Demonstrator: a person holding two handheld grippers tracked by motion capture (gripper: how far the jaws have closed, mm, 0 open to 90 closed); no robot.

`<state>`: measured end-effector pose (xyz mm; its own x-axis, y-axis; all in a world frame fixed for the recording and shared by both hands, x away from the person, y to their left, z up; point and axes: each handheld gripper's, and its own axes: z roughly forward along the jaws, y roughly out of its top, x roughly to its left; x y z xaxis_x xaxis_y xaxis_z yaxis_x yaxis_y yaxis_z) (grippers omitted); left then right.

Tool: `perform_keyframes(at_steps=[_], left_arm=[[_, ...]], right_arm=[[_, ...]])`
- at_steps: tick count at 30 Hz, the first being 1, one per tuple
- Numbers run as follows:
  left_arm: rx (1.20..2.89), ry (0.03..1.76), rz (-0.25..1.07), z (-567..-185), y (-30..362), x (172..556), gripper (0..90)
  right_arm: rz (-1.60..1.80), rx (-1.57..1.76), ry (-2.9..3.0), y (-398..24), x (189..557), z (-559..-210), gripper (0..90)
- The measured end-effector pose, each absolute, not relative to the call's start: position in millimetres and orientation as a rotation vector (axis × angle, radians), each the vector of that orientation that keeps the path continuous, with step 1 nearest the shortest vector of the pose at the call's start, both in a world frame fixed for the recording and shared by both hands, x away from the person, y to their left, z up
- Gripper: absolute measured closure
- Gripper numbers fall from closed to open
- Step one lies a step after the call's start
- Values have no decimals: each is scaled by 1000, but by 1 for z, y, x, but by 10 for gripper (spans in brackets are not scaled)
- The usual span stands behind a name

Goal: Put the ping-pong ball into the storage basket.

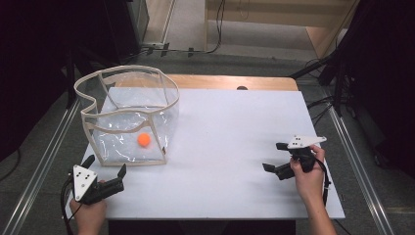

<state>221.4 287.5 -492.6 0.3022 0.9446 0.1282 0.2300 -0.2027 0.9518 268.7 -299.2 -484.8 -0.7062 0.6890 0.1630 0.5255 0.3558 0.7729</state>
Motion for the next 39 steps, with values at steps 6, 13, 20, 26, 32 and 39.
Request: perform_keyframes(at_steps=[6, 13, 20, 26, 32, 39], left_arm=[[1650, 1084, 974, -493, 288, 221, 0], [1647, 1086, 973, -493, 287, 221, 0], [1641, 1088, 969, -492, 288, 222, 0], [1642, 1089, 964, -492, 289, 222, 0], [1642, 1088, 965, -492, 289, 221, 0], [1638, 1089, 959, -492, 290, 222, 0]], right_arm=[[1304, 1122, 2374, -312, 258, -491, 0], [1339, 1150, 2315, -327, 246, -499, 0], [1400, 1151, 2211, -346, 230, -503, 0], [1457, 1174, 2133, -360, 222, -507, 0], [1530, 1153, 2051, -375, 212, -509, 0], [1574, 1169, 2009, -388, 211, -518, 0]])
